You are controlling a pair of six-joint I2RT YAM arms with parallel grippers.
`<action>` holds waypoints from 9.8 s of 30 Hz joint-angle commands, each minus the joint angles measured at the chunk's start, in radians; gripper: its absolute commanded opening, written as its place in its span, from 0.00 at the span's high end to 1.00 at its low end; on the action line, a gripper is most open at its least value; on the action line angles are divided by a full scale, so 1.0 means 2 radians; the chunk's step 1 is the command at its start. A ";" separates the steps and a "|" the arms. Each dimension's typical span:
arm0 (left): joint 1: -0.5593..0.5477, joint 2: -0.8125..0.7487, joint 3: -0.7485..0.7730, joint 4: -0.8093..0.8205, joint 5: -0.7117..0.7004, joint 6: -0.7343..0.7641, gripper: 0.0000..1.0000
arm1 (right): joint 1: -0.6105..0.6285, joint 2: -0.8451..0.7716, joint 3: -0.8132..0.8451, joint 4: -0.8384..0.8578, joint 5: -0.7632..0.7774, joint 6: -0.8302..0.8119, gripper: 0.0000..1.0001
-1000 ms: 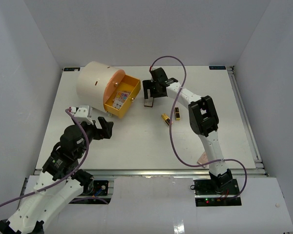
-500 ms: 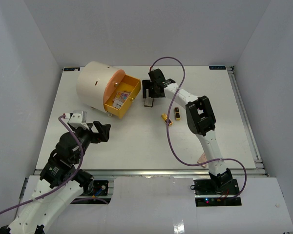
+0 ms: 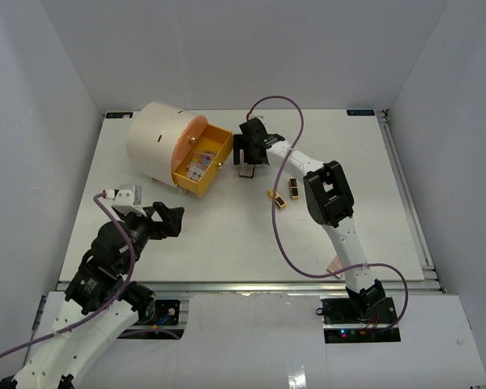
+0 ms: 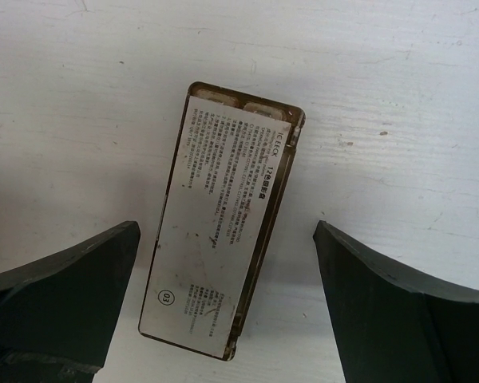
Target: Organize the makeup
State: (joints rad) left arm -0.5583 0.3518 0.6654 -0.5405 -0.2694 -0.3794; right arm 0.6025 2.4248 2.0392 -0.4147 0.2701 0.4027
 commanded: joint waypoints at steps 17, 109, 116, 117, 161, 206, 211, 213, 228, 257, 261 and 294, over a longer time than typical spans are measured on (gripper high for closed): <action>0.001 -0.005 0.008 -0.006 0.018 -0.021 0.02 | -0.014 -0.053 -0.067 0.031 -0.037 -0.032 0.66; 0.001 0.021 -0.003 0.074 0.217 -0.013 0.02 | -0.236 -0.611 -0.472 -0.359 -0.403 -0.883 0.07; 0.001 0.005 -0.011 0.066 0.224 -0.014 0.02 | -0.281 -0.636 -0.561 -0.405 -0.331 -1.176 0.07; 0.001 0.001 -0.011 0.064 0.224 -0.014 0.02 | -0.282 -0.639 -0.569 -0.403 -0.320 -1.205 0.07; 0.001 -0.032 0.007 0.027 0.179 -0.036 0.02 | -0.117 -0.602 -0.493 -0.260 -0.365 -1.018 0.73; 0.001 0.099 0.122 0.003 0.068 -0.012 0.02 | 0.107 -0.310 -0.098 0.115 -0.132 -0.645 0.05; 0.001 0.175 0.175 0.020 0.040 0.023 0.02 | 0.037 -0.372 -0.164 0.127 -0.193 -0.471 0.07; 0.001 0.205 0.200 0.029 0.028 0.040 0.02 | 0.009 -0.391 -0.197 0.141 -0.222 -0.411 0.19; 0.265 0.528 0.455 0.038 0.222 0.084 0.30 | -0.022 -0.364 -0.306 0.212 -0.309 -0.104 0.80; 0.355 0.687 0.394 0.110 0.440 0.130 0.22 | 0.045 -0.076 0.004 0.191 -0.267 0.055 0.92; 0.354 0.688 0.370 0.114 0.452 0.131 0.22 | 0.054 -0.050 0.036 0.246 -0.271 0.073 0.92; 0.355 0.689 0.378 0.130 0.407 0.072 0.17 | 0.003 -0.090 -0.173 0.380 -0.508 -0.075 0.48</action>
State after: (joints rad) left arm 0.1810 1.6943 1.4357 -0.1113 0.5163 -0.2372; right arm 0.5955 2.1997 1.6788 0.2541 -0.6635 0.2765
